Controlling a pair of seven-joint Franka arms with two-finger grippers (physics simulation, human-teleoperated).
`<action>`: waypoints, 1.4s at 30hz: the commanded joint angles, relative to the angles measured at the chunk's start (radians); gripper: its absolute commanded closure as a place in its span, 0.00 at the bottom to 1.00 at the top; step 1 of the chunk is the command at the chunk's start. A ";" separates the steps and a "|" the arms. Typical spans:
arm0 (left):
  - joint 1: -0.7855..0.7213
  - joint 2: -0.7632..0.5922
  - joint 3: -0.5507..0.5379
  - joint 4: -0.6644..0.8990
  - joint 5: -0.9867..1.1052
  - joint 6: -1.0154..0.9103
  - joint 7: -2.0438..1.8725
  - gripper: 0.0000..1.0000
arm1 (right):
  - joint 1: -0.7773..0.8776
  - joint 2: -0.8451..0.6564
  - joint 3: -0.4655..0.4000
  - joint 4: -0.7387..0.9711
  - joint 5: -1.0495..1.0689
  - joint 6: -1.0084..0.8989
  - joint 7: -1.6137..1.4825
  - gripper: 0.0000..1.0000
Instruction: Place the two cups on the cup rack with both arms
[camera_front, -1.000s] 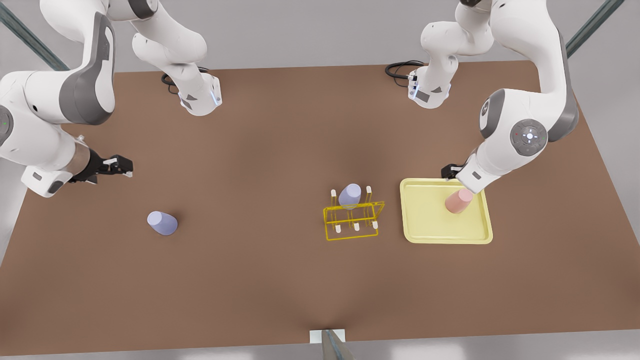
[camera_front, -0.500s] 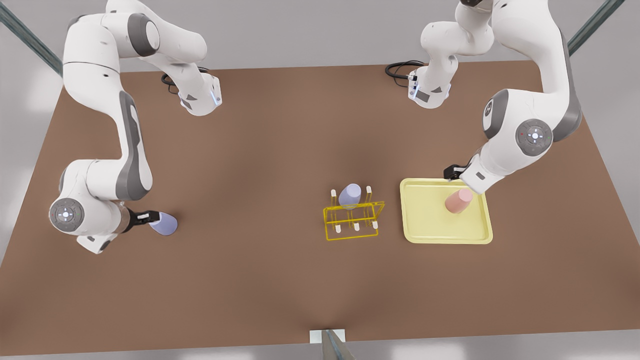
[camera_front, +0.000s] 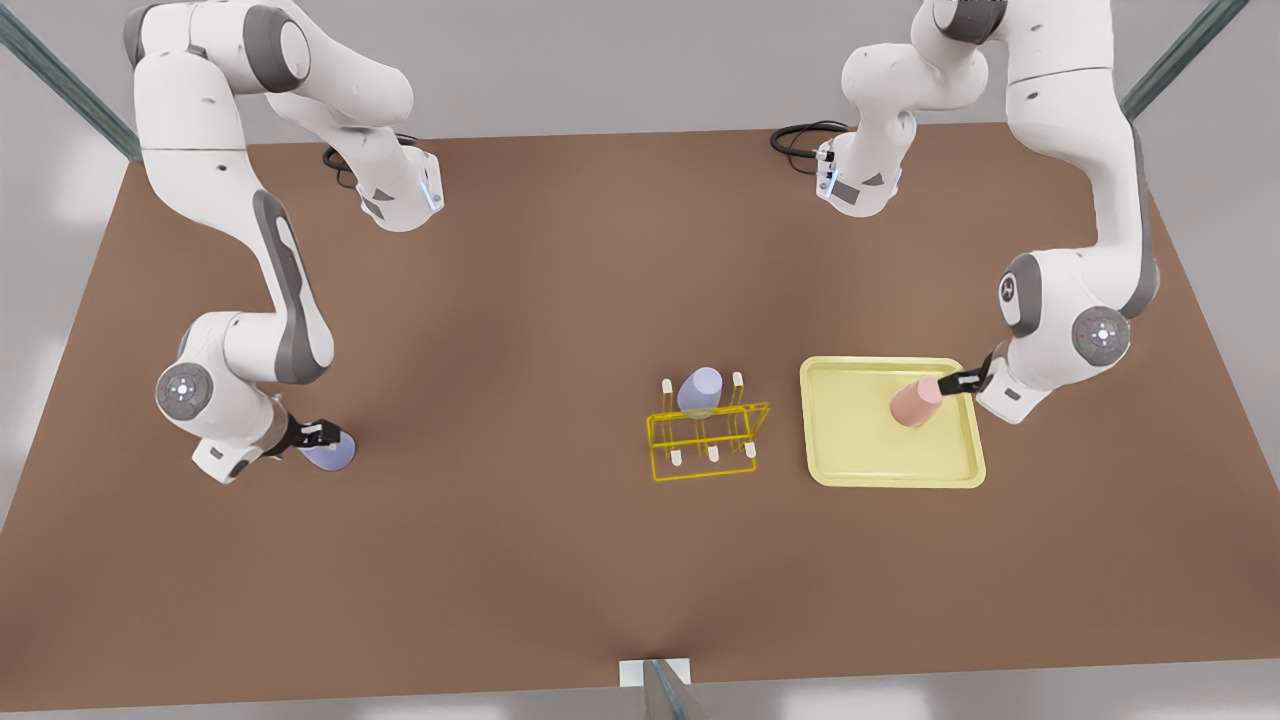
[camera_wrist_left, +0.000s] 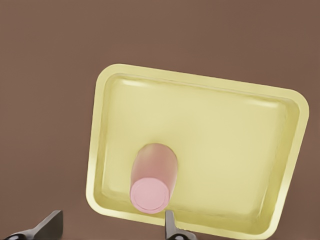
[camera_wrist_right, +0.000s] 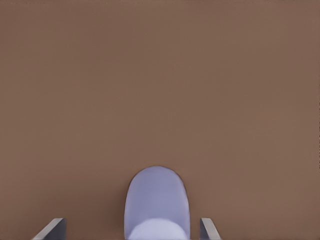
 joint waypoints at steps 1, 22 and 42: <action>-0.002 0.010 0.000 -0.027 0.000 0.252 0.248 0.00 | -0.006 0.000 0.000 -0.015 0.002 0.097 0.000 0.00; -0.002 0.033 -0.045 -0.166 -0.023 0.298 0.303 0.00 | -0.027 0.066 -0.011 -0.100 -0.005 0.096 0.005 0.00; 0.010 0.086 -0.045 -0.238 -0.022 0.367 0.120 0.00 | -0.024 0.104 -0.014 -0.100 -0.013 0.094 0.002 0.00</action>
